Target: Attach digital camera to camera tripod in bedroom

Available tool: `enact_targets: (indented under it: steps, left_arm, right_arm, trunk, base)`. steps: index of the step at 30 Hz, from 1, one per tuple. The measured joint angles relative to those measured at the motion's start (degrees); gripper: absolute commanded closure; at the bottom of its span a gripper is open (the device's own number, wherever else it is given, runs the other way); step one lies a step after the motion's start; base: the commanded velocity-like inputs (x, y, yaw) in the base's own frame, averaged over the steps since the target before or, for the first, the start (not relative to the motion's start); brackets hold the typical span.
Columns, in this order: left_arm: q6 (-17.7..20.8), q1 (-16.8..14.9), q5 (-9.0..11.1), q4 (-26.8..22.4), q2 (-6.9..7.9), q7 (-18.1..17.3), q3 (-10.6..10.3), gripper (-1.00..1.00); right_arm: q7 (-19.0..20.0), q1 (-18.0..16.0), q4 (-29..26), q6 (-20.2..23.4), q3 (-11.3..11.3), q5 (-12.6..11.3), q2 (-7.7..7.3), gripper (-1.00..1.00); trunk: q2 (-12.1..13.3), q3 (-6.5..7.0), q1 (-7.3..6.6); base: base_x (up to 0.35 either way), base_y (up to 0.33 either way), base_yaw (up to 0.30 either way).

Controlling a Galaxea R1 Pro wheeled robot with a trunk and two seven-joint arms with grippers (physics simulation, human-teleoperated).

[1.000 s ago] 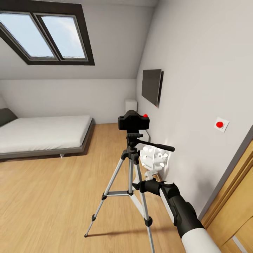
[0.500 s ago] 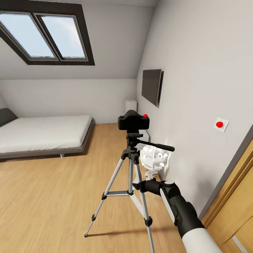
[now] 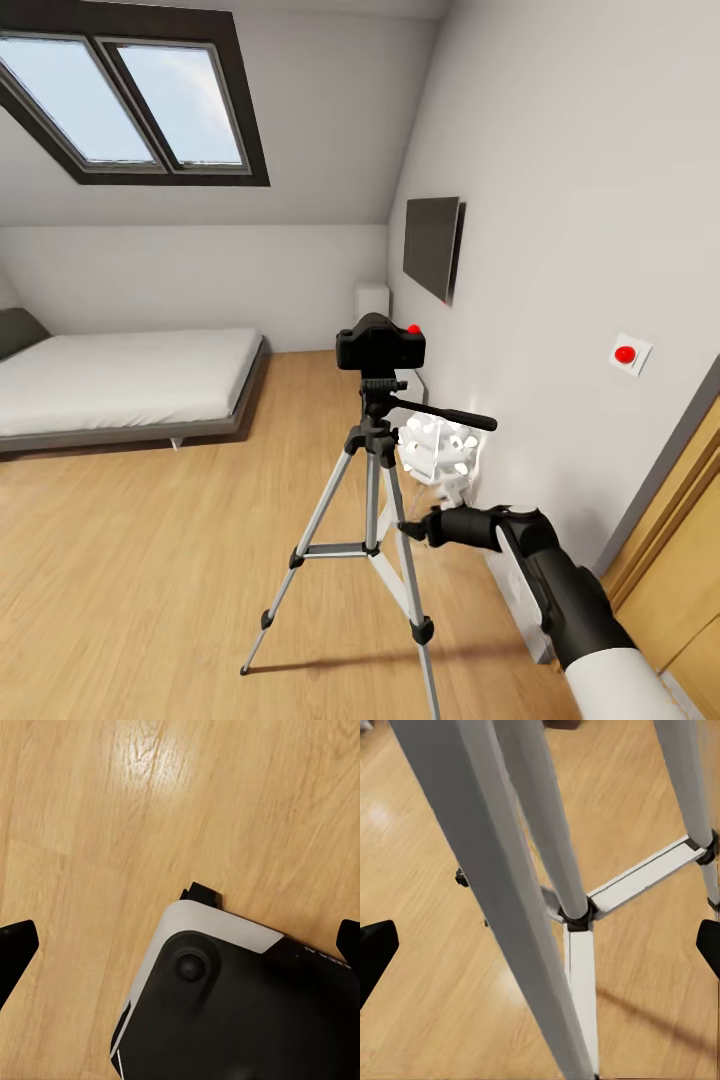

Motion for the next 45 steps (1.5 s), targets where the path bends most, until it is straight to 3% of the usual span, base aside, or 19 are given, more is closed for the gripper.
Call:
enact_targets:
  steps: [8,20,28,34,45]
  left_arm:
    - [0.00,0.01,0.00,0.00,0.00,0.00,0.00,-1.00]
    - [0.00,-0.03,0.04,0.00,0.02,0.00,0.00,-1.00]
    - [0.00,0.00,0.08,0.00,0.07,0.00,0.02,-1.00]
    - [0.00,0.00,0.03,0.00,0.01,0.00,0.00,-1.00]
    - [0.00,0.00,0.09,0.00,0.00,0.00,0.07,-1.00]
  right_arm:
    - [2.90,0.00,-2.10,0.94,-0.48,-0.24,-3.08,-1.00]
    - [3.35,0.01,-2.43,1.05,-0.96,-0.22,-4.52,-1.00]
    - [2.71,0.01,-0.40,1.07,-2.82,-0.36,-8.28,-1.00]
    - [0.85,0.01,8.66,0.62,-6.13,-0.38,-10.68,-1.00]
    - [-5.52,0.00,30.71,-2.62,-8.55,-0.28,-11.40,-1.00]
  trunk:
    - [0.00,0.00,0.00]
    - [0.00,0.00,0.00]
    - [0.00,0.00,0.00]
    - [0.01,0.00,0.00]
    - [0.01,0.00,0.00]
  base:
    - [0.000,0.000,0.000]
    - [0.000,0.000,0.000]
    - [0.000,0.000,0.000]
    - [0.000,0.000,0.000]
    - [0.000,0.000,0.000]
